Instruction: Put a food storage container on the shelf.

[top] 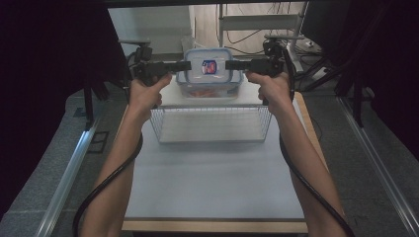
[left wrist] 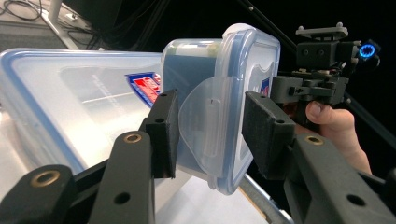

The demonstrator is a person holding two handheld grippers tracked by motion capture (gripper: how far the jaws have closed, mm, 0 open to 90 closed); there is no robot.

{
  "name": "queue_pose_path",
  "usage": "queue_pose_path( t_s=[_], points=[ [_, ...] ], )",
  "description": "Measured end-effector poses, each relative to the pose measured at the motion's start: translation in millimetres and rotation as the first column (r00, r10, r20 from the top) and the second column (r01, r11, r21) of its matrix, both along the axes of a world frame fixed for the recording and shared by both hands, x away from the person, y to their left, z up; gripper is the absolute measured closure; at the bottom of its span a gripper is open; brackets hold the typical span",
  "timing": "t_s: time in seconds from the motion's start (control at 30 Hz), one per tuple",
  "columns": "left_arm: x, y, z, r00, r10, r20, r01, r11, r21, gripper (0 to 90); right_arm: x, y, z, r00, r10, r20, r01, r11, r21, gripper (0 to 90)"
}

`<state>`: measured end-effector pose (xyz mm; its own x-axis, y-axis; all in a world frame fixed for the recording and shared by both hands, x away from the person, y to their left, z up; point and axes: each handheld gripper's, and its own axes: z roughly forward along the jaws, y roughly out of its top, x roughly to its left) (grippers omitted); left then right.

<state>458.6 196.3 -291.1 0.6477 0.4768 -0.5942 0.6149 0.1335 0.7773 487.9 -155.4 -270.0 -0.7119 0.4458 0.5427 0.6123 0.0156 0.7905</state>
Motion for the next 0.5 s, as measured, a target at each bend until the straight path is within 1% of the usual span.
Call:
queue_pose_path(
  t_s=[0.1,0.13,0.2,0.27,0.3,0.37,0.47,0.5],
  points=[
    [3.0,0.0,-1.9,1.0000,0.008,0.000,-0.008,0.9999,-0.009,57.0,4.2,1.0,-0.2,1.0000,-0.007,-0.005,0.007,0.9999,0.008,57.6],
    [4.6,0.3,-2.6,1.0000,0.007,0.000,-0.007,1.0000,-0.003,56.8,5.3,1.4,-0.1,0.9999,-0.010,-0.006,0.010,0.9999,0.003,57.5],
    [7.0,0.4,-3.4,0.9999,0.014,-0.005,-0.014,0.9997,-0.018,56.8,7.3,1.8,-1.0,0.9997,-0.018,-0.015,0.018,0.9998,0.000,57.4],
    [8.4,-0.2,-3.2,0.9997,0.021,-0.009,-0.021,0.9995,-0.024,56.6,9.5,1.4,-3.1,0.9993,-0.025,-0.029,0.025,0.9995,0.016,57.3],
    [8.9,-0.9,-2.5,0.9994,0.034,-0.007,-0.034,0.9993,-0.018,56.1,9.8,1.2,-3.5,0.9990,-0.026,-0.036,0.027,0.9995,0.018,57.1],
    [9.2,-2.8,-1.3,0.9983,0.058,-0.007,-0.058,0.9981,0.019,55.1,10.8,1.8,-4.4,0.9986,-0.038,-0.037,0.039,0.9990,0.021,56.2],
    [10.4,-8.2,-2.1,0.9980,0.062,-0.016,-0.061,0.9969,0.049,50.2,11.6,4.9,-5.2,0.9978,-0.059,-0.030,0.059,0.9983,-0.007,52.6],
    [10.8,-9.5,-2.9,0.9981,0.060,-0.016,-0.059,0.9967,0.056,49.6,12.2,5.5,-6.0,0.9976,-0.064,-0.027,0.064,0.9979,-0.007,51.5]
  ],
)
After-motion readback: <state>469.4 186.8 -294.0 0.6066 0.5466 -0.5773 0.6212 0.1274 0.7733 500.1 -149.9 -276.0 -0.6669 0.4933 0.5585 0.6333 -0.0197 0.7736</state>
